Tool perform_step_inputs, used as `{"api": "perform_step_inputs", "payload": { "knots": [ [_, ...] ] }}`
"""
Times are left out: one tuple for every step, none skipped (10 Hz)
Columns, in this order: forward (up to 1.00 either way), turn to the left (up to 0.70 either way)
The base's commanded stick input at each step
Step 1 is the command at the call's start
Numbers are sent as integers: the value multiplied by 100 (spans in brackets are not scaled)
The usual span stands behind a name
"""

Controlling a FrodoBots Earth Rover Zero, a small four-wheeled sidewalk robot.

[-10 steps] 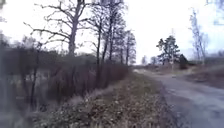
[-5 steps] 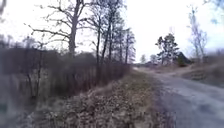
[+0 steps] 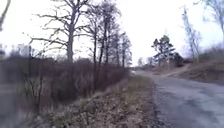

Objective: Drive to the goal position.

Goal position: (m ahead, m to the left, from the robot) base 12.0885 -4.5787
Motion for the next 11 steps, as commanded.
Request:
{"api": "perform_step_inputs", "payload": {
  "knots": [
    [0, 0],
    [0, 0],
    [0, 0],
    [0, 0],
    [0, 0],
    [0, 0],
    [0, -34],
    [0, -70],
    [0, -70],
    [0, -70],
    [0, -70]
  ]
}}
